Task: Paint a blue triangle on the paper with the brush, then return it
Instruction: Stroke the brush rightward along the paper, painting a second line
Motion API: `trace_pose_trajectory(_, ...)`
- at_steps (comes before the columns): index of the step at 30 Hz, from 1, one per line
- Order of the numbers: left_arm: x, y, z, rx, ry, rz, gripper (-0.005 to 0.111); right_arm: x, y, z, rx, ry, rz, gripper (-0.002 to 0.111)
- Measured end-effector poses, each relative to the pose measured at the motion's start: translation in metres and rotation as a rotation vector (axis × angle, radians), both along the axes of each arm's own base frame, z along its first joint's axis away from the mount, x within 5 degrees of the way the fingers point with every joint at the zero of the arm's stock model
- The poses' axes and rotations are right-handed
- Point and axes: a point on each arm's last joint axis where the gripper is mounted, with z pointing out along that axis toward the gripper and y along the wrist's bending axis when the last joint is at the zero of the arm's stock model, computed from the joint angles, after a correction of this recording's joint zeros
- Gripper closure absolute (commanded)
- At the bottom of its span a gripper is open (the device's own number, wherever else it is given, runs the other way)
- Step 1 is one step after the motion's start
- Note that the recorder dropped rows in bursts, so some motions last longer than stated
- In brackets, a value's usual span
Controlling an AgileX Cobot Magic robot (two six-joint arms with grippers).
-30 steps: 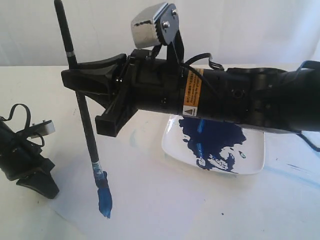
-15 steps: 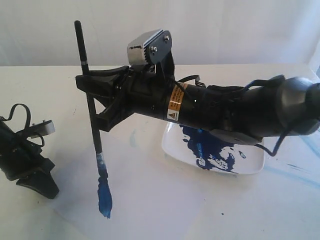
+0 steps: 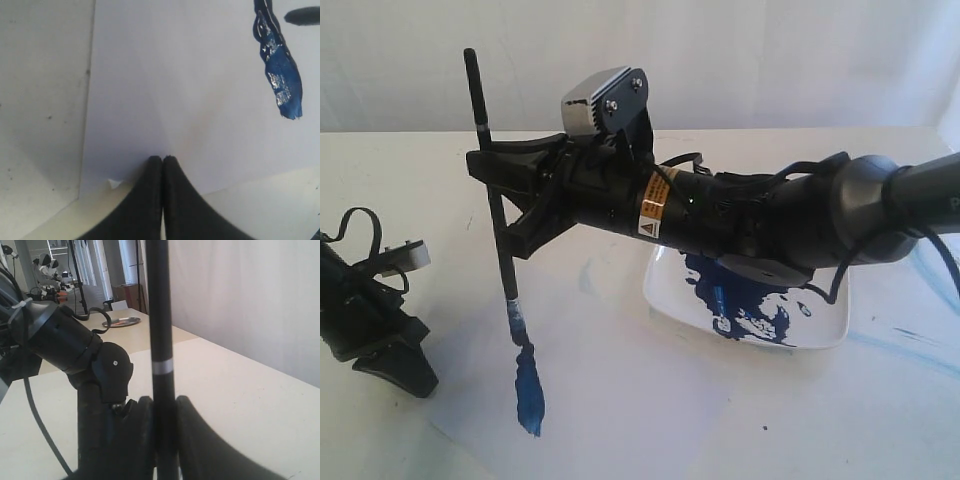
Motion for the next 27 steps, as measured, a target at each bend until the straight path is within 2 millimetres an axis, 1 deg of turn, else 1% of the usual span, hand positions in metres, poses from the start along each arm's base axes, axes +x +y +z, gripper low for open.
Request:
trace_pose_trajectory(17,0.0,0.0,0.0,0.0,0.0,0.0,0.107,0.002,0.0,-0.004,-0.039,0.005,-0.022,0.108)
trace_pose_trajectory(23,0.0,0.0,0.0,0.0,0.0,0.0,0.107,0.004,0.003,-0.015,-0.04,0.024,-0.013,0.108)
trace_pose_trajectory(27,0.0,0.0,0.0,0.0,0.0,0.0,0.107,0.004,0.003,-0.015,-0.035,0.025,-0.014,0.108)
